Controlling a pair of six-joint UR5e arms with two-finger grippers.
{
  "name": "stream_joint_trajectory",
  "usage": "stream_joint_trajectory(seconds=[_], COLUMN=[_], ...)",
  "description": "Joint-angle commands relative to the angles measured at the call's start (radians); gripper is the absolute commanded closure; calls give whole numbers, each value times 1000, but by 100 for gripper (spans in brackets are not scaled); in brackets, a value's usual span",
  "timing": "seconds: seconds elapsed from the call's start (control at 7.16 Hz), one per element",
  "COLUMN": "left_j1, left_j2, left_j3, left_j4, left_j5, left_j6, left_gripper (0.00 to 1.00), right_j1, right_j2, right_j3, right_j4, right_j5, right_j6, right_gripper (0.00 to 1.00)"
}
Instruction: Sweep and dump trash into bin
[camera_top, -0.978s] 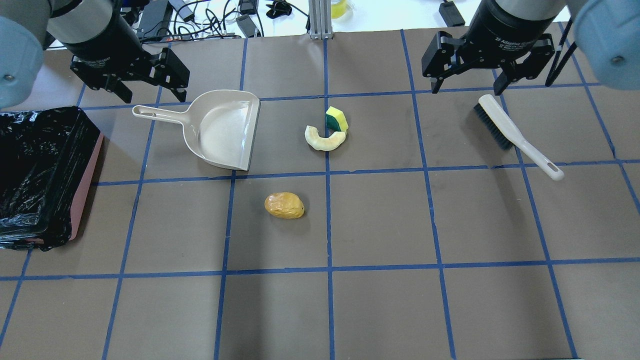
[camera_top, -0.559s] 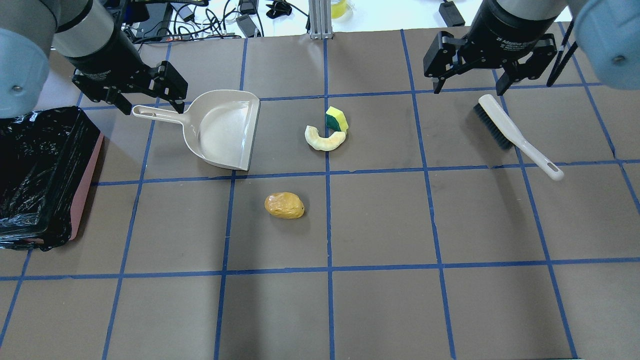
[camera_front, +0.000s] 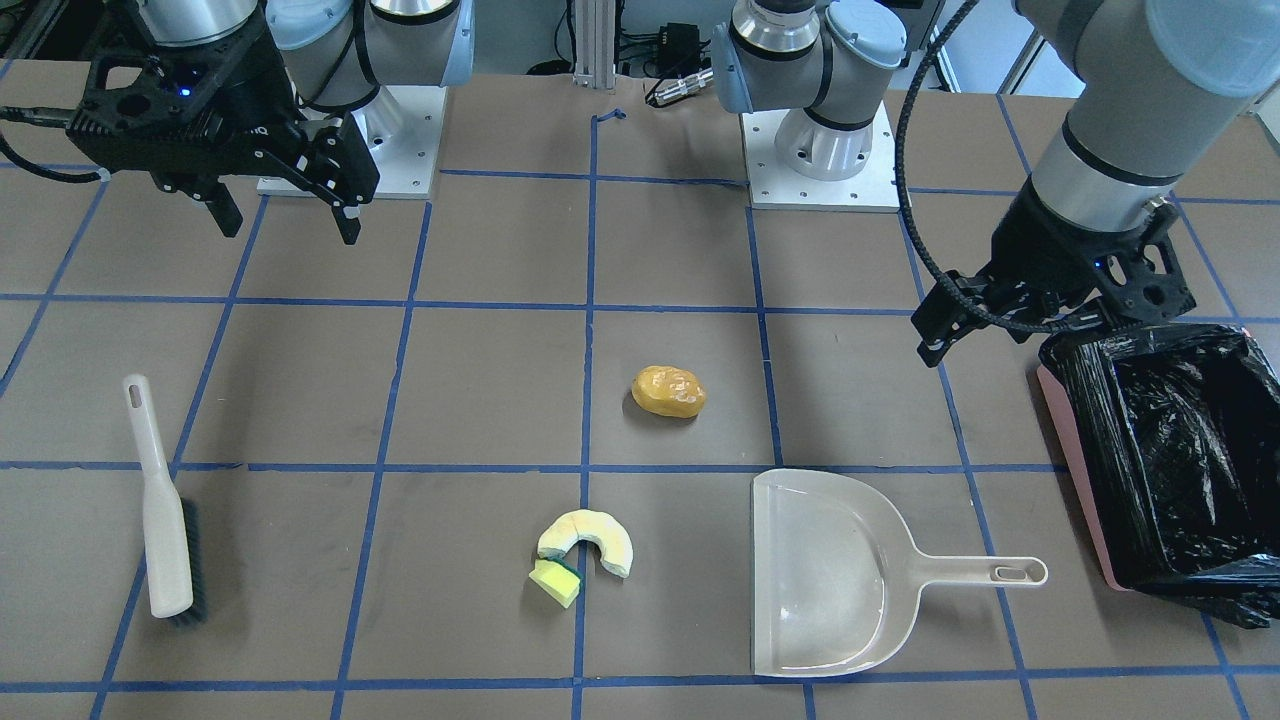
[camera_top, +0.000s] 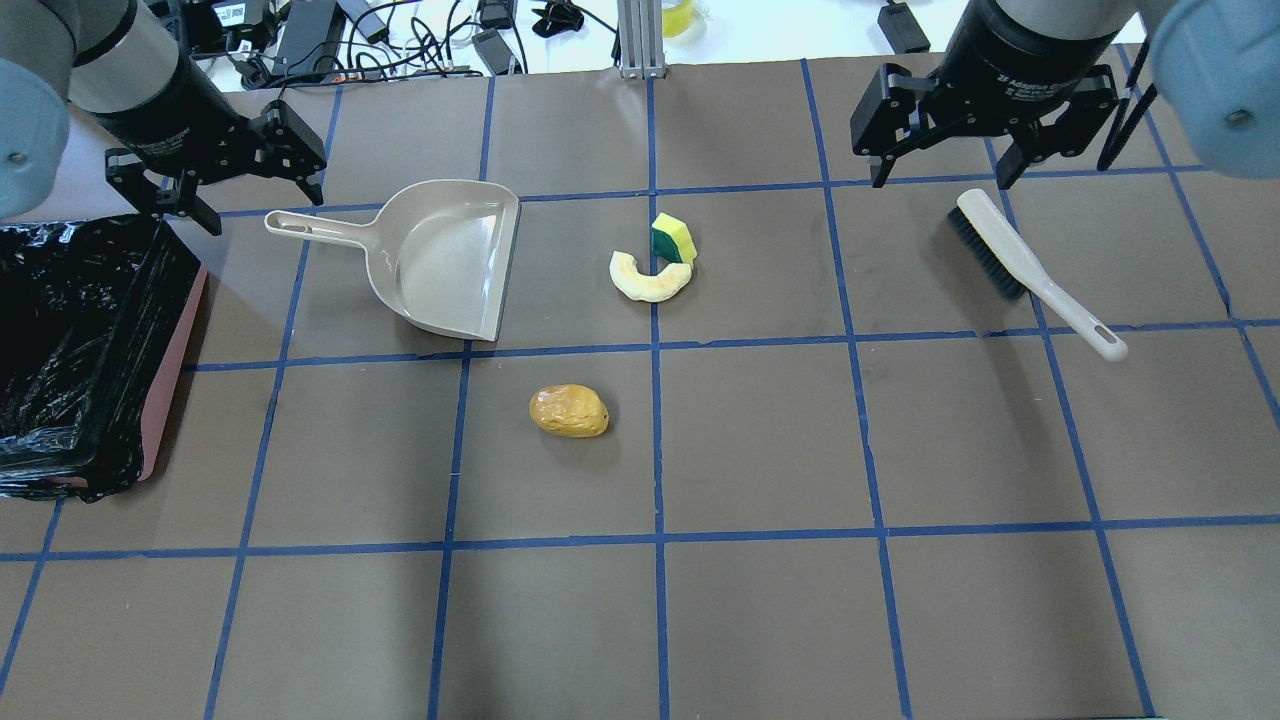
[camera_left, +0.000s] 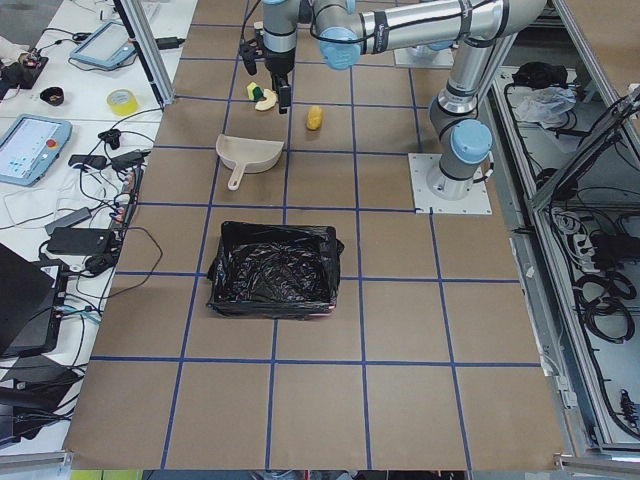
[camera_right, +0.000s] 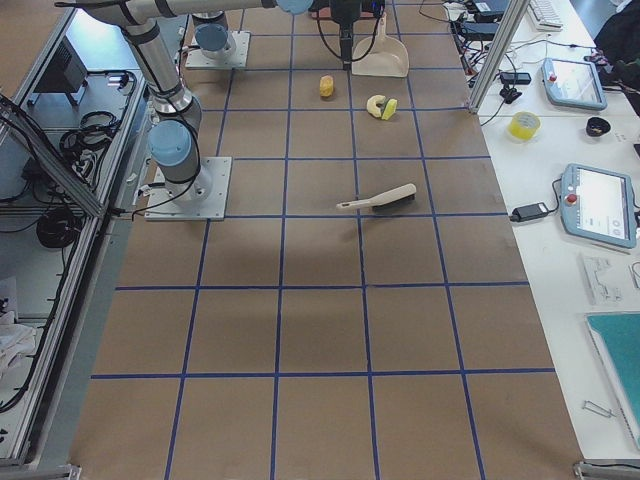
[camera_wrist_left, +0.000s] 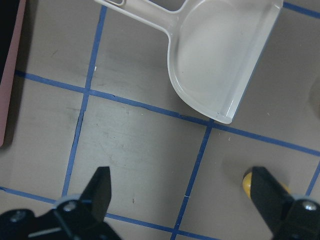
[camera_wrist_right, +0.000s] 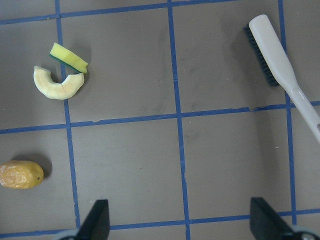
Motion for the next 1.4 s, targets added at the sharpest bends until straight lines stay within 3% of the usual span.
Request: stream_joint_trajectory(seconds=[0.0,0.42,0.56,0.7,0.84,0.98,1.26], left_j1=[24,28,27,25,25,25,25], left_j2=[23,10,11,8,-6,-15,-12], left_j3=[3,38,38,46,50,49,56], left_j4=[7,27,26,27,29,29,27], left_j5=[4,28,103,102,96,98,104], left_j6=[-70,-168,-231,-344,-444,-499,-505], left_gripper=[0,0,0,0,0,0,0], right_j1=[-86,-289,-330,-357,-378,-400,-424], right_j2=[49,175,216,241,250,273,269], right_j3=[1,5,25,57,103,161,192], right_j4=[-5,-18,-75,-144,-163,-257,-277], right_j5=[-26,-28,-86,-108,-105,-103,-94], right_j6=[-160,-541,-648,-762,-845,-914,-949], right_gripper=[0,0,0,0,0,0,0])
